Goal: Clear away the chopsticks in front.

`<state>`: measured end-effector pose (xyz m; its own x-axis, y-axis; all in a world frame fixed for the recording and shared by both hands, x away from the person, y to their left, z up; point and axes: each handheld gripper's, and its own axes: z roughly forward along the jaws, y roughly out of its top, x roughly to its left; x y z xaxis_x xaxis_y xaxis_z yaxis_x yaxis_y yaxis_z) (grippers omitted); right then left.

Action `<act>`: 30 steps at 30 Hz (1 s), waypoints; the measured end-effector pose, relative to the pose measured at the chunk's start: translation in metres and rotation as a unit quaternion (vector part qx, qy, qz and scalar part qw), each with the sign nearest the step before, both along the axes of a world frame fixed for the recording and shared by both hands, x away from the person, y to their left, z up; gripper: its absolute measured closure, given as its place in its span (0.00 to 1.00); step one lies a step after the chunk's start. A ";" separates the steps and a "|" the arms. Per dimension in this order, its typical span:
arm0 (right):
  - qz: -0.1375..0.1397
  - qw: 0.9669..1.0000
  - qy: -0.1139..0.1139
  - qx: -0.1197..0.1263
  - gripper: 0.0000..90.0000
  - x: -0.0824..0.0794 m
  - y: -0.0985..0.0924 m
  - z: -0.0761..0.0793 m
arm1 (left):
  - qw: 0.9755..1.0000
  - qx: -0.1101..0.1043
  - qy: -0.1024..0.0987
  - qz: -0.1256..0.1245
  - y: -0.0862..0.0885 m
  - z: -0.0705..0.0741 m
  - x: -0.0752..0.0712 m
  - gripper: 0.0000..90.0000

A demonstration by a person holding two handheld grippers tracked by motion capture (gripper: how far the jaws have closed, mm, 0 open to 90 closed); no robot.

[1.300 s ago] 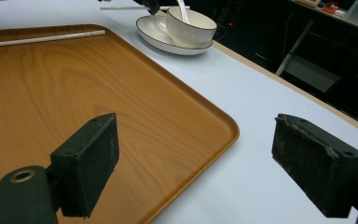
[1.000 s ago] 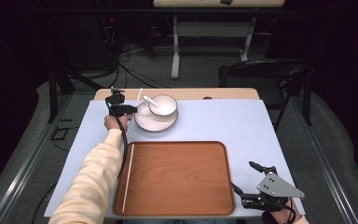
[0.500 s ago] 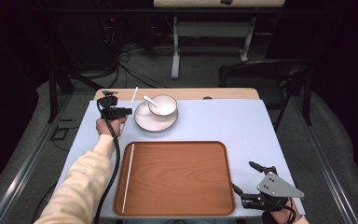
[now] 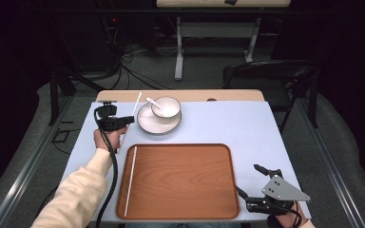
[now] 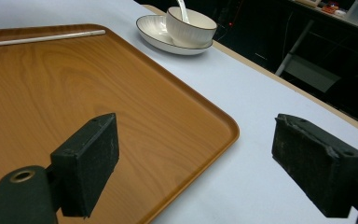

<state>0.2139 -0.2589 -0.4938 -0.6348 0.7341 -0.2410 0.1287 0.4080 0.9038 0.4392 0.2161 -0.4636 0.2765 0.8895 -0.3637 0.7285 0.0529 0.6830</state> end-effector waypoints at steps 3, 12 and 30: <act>0.000 1.000 0.000 0.000 0.16 0.000 0.000 0.000 | 1.000 -0.008 -0.006 -0.004 0.000 0.001 -0.012 0.93; 0.001 1.000 0.000 0.000 0.16 0.000 0.000 0.000 | 1.000 -0.014 -0.012 -0.010 0.004 0.001 -0.036 0.93; 0.001 1.000 0.002 -0.001 0.16 0.001 0.001 0.000 | 0.999 -0.032 -0.018 -0.018 0.008 -0.014 -0.078 0.93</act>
